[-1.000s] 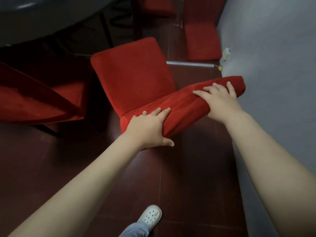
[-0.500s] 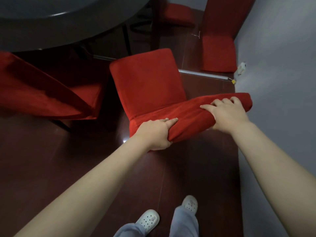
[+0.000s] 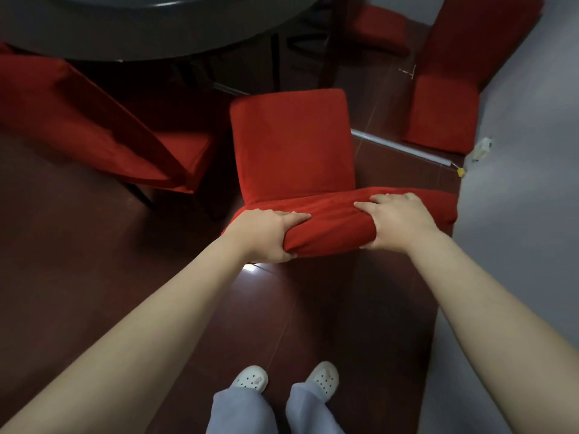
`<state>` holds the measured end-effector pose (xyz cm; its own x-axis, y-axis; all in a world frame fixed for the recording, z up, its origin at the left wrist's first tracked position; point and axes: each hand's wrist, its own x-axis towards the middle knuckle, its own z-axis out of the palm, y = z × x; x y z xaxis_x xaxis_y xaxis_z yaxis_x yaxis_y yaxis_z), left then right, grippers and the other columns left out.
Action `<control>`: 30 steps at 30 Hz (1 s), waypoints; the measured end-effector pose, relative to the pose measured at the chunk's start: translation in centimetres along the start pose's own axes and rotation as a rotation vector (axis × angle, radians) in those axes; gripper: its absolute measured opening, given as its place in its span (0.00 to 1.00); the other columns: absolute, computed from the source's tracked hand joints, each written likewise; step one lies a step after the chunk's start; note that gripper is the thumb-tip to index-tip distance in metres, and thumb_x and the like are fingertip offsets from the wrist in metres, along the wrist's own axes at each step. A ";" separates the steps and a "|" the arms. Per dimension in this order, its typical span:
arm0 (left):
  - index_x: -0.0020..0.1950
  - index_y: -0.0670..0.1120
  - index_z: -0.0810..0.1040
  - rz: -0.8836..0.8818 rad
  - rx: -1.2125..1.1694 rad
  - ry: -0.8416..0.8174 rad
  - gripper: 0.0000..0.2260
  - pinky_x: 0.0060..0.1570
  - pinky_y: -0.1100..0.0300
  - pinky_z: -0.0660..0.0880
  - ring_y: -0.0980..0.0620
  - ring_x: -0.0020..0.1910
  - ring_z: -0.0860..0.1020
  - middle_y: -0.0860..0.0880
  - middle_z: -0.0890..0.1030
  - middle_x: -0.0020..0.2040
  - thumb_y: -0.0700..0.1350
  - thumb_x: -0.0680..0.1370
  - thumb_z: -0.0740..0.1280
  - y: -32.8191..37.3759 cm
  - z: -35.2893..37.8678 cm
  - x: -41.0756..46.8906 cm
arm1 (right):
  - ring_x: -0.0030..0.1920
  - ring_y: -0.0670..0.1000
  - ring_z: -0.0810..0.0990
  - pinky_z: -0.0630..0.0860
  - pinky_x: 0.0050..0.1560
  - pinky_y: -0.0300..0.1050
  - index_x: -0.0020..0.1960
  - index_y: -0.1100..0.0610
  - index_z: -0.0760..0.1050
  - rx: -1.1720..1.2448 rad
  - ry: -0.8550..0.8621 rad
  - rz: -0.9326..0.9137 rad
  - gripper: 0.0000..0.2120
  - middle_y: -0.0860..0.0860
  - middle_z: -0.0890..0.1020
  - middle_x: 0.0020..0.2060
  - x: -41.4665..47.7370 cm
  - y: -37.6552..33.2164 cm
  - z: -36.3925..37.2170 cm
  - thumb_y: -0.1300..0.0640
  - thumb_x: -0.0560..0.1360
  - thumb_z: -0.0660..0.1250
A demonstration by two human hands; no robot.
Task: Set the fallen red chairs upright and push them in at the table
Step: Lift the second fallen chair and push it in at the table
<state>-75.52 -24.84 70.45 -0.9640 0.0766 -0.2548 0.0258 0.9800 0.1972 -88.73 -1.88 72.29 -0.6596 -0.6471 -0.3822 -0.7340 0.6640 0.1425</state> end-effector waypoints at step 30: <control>0.66 0.64 0.70 -0.084 0.011 0.071 0.31 0.48 0.54 0.77 0.49 0.50 0.80 0.55 0.82 0.53 0.69 0.64 0.65 -9.6 -10.4 11.5 | 0.59 0.53 0.78 0.71 0.59 0.50 0.71 0.42 0.68 -0.001 0.054 0.025 0.37 0.48 0.81 0.58 14.1 3.6 -10.7 0.30 0.65 0.69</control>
<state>-89.58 -35.26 75.52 -0.9792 -0.0186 -0.2018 -0.0533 0.9844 0.1676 -102.45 -12.63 77.19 -0.6856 -0.6495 -0.3289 -0.7172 0.6801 0.1521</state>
